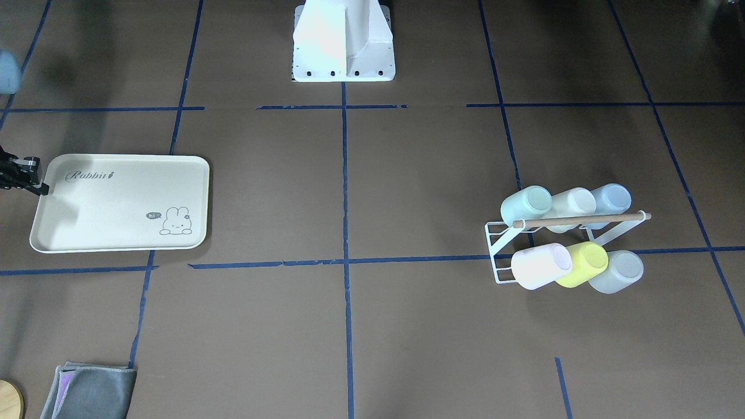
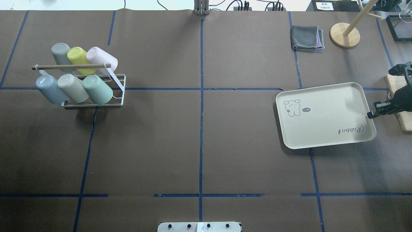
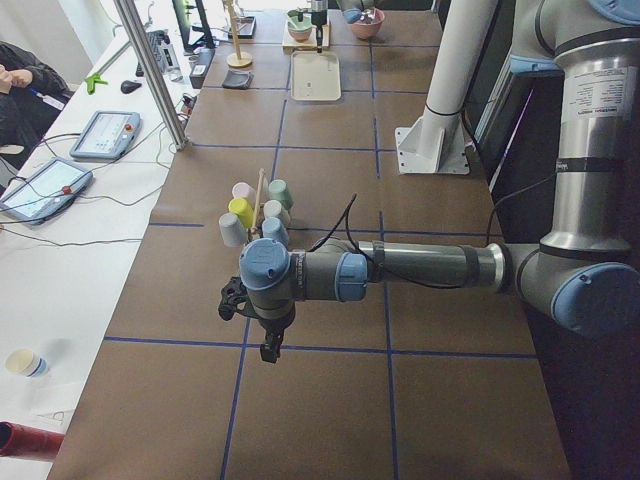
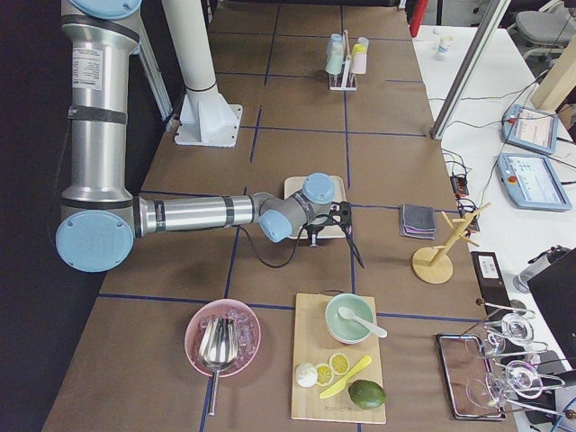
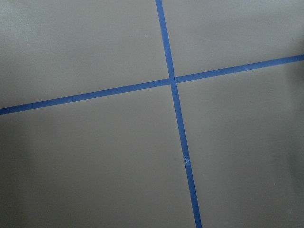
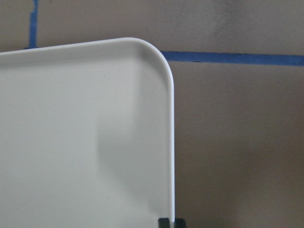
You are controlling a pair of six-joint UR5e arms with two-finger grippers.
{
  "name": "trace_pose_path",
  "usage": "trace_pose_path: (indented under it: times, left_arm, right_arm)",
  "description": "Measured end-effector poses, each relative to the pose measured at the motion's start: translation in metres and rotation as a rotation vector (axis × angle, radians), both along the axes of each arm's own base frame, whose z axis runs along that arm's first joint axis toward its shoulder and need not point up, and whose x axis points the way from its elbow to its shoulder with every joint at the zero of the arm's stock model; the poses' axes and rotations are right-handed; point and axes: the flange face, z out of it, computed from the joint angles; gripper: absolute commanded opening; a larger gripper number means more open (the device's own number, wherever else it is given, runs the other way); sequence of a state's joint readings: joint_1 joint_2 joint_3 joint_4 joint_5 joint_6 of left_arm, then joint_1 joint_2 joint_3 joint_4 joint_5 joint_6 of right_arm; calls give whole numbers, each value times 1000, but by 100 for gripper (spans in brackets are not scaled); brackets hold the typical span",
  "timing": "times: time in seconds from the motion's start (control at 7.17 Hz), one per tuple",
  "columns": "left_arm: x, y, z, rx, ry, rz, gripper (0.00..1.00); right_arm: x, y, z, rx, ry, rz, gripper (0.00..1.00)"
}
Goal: Pick up and place green cup on tray
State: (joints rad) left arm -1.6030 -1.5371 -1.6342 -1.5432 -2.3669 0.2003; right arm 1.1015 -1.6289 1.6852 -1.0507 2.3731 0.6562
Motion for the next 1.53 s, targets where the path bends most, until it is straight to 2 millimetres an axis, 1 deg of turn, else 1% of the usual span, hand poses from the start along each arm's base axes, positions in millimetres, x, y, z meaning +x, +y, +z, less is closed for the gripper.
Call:
trace_pose_path:
  times: [0.14,0.42,0.56,0.7,0.84,0.98,1.12,1.26,1.4,1.53]
  left_arm:
    - [0,0,1,-1,0,0,100]
    - [0,0,2,-3,0,0,100]
    - [0,0,2,-3,0,0,100]
    - [0,0,2,-4,0,0,100]
    - [0,-1,2,-4,0,0,100]
    - [0,-2,1,-5,-1,0,100]
    - [1,-2,1,-6,-1,-1,100]
    - [1,-2,2,-8,-1,-2,100]
    - [1,-2,3,-10,-1,-2,100]
    - [1,-2,5,-13,-1,-2,100]
  right_arm:
    - [-6,-8,-22,8,-37,1,0]
    - [-18,-22,-54,20,-94,-11,0]
    - [-32,-28,-75,5,-119,-7,0]
    - [-61,-31,-105,-26,-146,-3,0]
    - [-97,-31,-137,-57,-164,5,0]
    - [-140,-27,-169,-82,-172,22,0]
    - [-186,-16,-198,-105,-174,44,0]
    - [-229,0,-220,-127,-173,71,0]
    - [-260,17,-232,-141,-169,93,0]
    - [-281,32,-236,-140,-161,100,0]
